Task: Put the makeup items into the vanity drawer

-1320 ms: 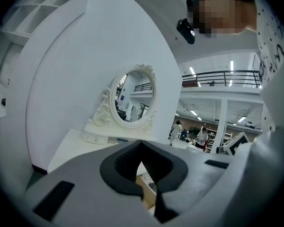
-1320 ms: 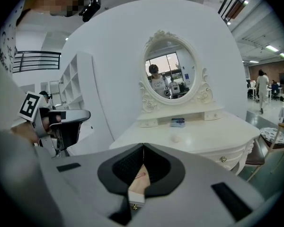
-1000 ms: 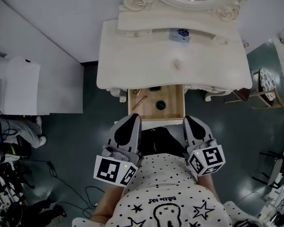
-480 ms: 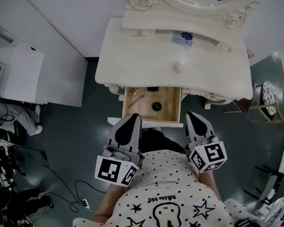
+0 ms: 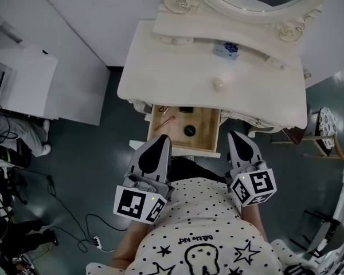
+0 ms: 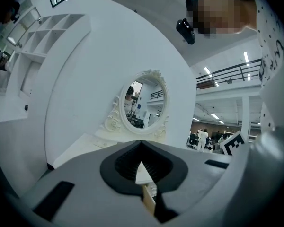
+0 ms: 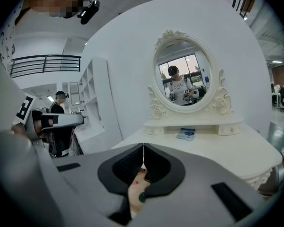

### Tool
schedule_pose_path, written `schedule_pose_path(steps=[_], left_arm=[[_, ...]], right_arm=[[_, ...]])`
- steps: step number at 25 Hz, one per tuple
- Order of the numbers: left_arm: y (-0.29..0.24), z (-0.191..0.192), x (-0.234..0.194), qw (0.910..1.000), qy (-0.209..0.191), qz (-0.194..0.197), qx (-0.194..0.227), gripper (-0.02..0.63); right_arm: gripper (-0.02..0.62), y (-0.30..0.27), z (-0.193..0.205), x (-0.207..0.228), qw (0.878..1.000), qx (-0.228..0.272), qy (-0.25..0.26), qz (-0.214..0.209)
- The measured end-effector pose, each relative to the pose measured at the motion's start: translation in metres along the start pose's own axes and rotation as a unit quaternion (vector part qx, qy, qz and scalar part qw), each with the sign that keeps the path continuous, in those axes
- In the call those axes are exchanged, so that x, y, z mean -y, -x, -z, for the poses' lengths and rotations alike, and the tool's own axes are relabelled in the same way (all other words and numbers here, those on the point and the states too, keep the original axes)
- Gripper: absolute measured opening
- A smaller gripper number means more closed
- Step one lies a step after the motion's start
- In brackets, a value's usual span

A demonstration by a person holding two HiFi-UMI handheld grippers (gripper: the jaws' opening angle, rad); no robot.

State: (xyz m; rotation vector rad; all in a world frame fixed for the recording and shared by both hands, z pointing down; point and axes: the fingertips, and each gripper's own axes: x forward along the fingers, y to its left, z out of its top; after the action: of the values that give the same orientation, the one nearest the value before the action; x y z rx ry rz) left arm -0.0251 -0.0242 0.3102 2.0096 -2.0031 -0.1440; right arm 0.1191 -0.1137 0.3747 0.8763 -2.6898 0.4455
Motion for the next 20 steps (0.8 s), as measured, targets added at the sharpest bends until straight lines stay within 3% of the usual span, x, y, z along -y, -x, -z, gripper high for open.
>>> schedule_pose_path(steps=[6, 11, 15, 20], left_arm=[[-0.003, -0.003, -0.001, 0.9999, -0.010, -0.008, 0.006, -0.004], [-0.006, -0.008, -0.005, 0.9997, -0.009, -0.018, 0.013, -0.005], [-0.003, -0.008, -0.006, 0.9997, -0.010, -0.020, 0.009, -0.004], [0.001, -0.008, -0.009, 0.9995, -0.009, -0.031, 0.009, -0.004]], right_arm=[[0.009, -0.017, -0.012, 0.004, 0.999, 0.002, 0.032, -0.017], [0.018, -0.034, -0.021, 0.015, 0.997, -0.010, 0.078, -0.007], [0.101, -0.056, -0.021, 0.029, 0.995, -0.026, 0.100, -0.011], [0.119, -0.093, -0.015, 0.054, 0.991, -0.045, 0.130, -0.002]])
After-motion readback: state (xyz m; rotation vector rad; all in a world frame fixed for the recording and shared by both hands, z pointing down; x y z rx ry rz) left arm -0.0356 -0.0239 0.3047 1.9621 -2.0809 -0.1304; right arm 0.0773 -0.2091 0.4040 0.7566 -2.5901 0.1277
